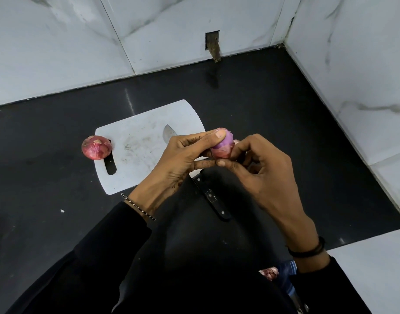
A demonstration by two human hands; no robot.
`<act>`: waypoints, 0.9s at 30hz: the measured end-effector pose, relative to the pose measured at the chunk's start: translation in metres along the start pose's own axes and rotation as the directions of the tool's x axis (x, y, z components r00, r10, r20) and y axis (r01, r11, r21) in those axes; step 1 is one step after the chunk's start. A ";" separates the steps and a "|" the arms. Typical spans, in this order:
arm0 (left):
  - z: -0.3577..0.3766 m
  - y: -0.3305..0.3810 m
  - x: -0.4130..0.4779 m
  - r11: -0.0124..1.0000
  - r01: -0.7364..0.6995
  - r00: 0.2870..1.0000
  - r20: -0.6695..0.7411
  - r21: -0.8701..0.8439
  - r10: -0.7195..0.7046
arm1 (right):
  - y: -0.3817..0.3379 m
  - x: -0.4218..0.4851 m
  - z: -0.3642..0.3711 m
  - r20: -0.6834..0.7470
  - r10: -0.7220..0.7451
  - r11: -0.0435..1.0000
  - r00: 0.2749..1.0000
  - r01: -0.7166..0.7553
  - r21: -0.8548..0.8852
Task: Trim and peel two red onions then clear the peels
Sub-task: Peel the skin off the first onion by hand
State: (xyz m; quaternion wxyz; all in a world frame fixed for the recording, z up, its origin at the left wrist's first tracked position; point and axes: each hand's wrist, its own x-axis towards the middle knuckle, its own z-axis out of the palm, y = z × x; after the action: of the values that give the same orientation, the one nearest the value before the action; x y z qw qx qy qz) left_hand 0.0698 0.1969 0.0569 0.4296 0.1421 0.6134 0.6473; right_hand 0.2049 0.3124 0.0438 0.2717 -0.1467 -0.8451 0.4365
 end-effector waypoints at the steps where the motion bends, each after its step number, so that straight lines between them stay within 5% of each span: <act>1: 0.000 0.000 0.000 1.000 -0.003 1.000 0.005 -0.008 0.003 | -0.001 -0.001 0.000 -0.019 0.020 1.000 1.000 -0.020 0.018; 11: -0.005 -0.004 0.002 0.999 -0.017 1.000 -0.002 0.036 0.017 | -0.009 -0.002 -0.013 0.007 0.046 0.998 0.999 -0.046 0.047; 20: -0.008 0.004 0.001 0.983 -0.053 0.998 -0.010 0.178 0.055 | -0.005 0.009 -0.027 0.159 -0.174 0.934 0.972 0.214 -0.285; 27: -0.001 -0.003 0.002 0.992 -0.005 0.994 -0.111 0.128 0.019 | -0.005 0.010 -0.011 0.143 -0.139 0.935 0.980 0.177 -0.308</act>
State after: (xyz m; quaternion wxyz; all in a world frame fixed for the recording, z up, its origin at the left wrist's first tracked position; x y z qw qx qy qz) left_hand 0.0685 0.1971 0.0535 0.3808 0.1364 0.6757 0.6163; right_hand 0.2035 0.3214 0.0569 0.2277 -0.0938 -0.9282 0.2788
